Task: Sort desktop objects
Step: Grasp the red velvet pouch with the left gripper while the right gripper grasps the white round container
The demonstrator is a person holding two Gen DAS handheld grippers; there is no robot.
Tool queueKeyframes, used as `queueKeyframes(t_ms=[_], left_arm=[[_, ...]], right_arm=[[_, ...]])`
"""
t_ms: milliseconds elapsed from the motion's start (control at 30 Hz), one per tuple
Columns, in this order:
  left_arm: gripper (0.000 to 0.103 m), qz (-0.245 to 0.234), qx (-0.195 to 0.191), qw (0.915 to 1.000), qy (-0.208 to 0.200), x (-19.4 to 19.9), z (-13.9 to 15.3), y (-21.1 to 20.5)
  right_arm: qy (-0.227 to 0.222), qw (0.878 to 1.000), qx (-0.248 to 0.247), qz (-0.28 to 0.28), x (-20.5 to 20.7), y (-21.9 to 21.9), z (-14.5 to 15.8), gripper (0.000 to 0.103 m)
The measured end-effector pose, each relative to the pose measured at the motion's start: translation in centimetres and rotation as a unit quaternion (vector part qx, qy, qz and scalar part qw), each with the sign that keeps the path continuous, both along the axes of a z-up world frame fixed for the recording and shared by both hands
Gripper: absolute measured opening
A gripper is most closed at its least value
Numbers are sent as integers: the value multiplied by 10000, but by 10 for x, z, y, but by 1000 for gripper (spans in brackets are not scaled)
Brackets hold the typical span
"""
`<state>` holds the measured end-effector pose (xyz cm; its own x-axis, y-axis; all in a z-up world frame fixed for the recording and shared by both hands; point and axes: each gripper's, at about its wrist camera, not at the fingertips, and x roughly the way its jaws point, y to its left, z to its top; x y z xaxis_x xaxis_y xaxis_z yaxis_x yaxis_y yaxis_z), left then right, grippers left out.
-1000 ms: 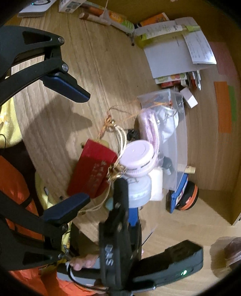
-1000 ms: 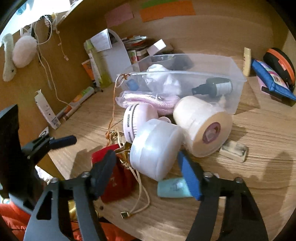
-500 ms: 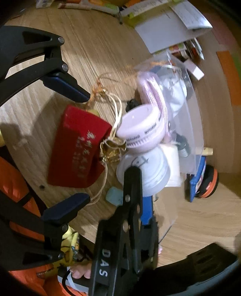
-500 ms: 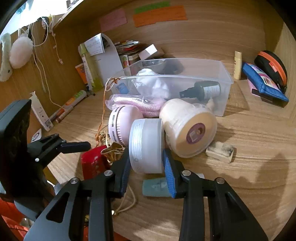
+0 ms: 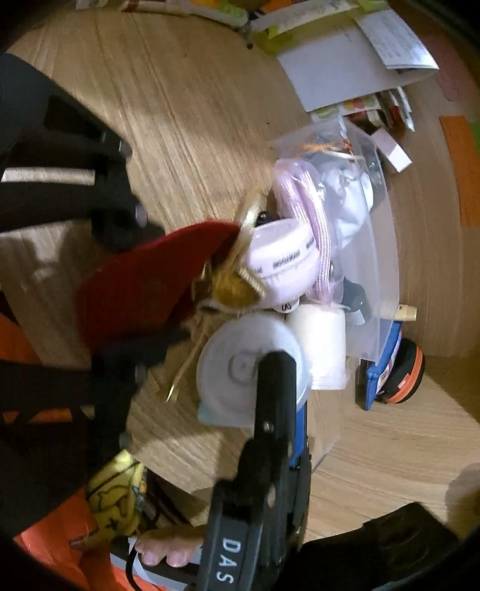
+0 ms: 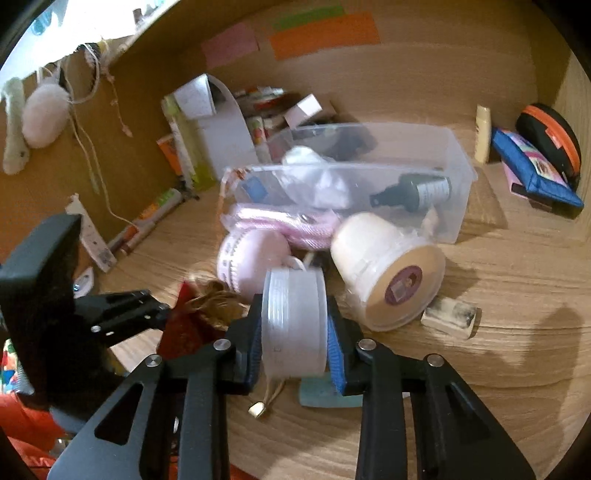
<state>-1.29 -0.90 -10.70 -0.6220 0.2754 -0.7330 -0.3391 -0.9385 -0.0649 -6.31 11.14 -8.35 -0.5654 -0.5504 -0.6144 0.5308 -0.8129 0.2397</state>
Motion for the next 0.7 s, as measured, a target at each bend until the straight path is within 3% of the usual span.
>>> queueKeyframes(t_ms=[167,700], left_arm=[[23,242,132,9996,70,2,8,-14],[23,731,720,9918,760,-16,71,-57]], right_arm=[[134,9999,-70,13,4,4,8,27],[300,9984,-474,58,-16,19,42,27]])
